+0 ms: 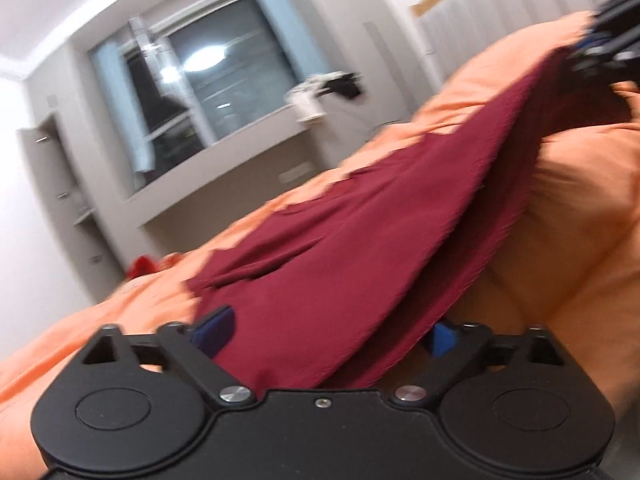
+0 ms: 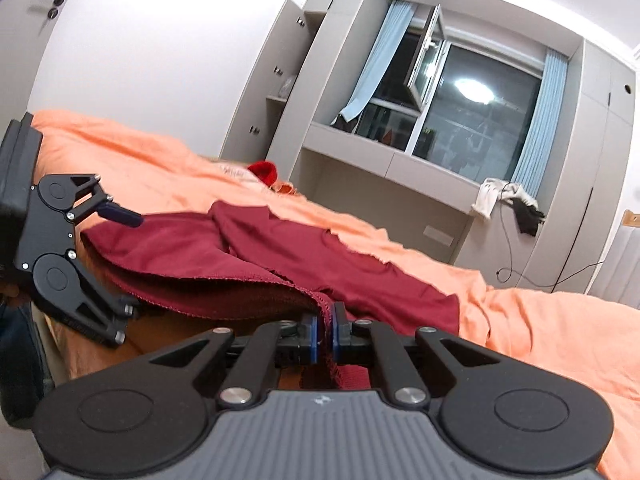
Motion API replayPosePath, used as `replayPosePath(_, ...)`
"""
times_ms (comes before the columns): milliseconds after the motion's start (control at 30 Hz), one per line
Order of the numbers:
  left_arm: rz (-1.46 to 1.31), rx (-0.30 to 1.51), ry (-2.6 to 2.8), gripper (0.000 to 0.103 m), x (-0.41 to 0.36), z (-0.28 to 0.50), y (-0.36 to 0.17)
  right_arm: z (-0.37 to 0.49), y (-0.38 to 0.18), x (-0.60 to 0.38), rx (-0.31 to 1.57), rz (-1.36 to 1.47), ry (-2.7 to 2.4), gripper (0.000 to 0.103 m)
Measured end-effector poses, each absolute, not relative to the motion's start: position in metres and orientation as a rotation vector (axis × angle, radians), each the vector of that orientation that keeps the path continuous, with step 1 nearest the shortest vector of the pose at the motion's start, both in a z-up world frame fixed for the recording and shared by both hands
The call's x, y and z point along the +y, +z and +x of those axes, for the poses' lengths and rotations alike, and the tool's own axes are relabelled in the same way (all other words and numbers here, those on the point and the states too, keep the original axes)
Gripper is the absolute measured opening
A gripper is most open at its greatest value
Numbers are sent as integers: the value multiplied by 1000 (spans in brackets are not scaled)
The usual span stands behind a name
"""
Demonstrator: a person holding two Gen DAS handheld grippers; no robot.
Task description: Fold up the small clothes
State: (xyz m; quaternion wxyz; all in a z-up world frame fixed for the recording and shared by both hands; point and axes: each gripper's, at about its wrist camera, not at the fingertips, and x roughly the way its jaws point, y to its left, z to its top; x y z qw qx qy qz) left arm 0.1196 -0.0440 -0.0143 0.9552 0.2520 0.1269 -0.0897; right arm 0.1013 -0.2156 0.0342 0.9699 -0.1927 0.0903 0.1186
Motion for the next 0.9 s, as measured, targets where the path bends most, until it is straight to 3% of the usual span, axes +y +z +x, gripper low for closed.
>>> replayPosePath(100, 451, 285, -93, 60, -32, 124, -2, 99, 32, -216, 179, -406, 227, 7)
replayPosePath(133, 437, 299, -81, 46, -29, 124, 3, 99, 31, -217, 175, -408, 221, 7)
replayPosePath(233, 419, 330, -42, 39, -18, 124, 13, 98, 31, -219, 165, -403, 205, 7)
replayPosePath(300, 436, 371, -26, 20, -14, 125, 15, 97, 29, -220, 159, -402, 199, 6)
replayPosePath(333, 442, 377, -27, 6, -13, 123, 16, 96, 29, -219, 155, -409, 196, 6)
replayPosePath(900, 384, 21, -121, 5, -6, -11, 103, -2, 61, -217, -94, -546, 43, 6)
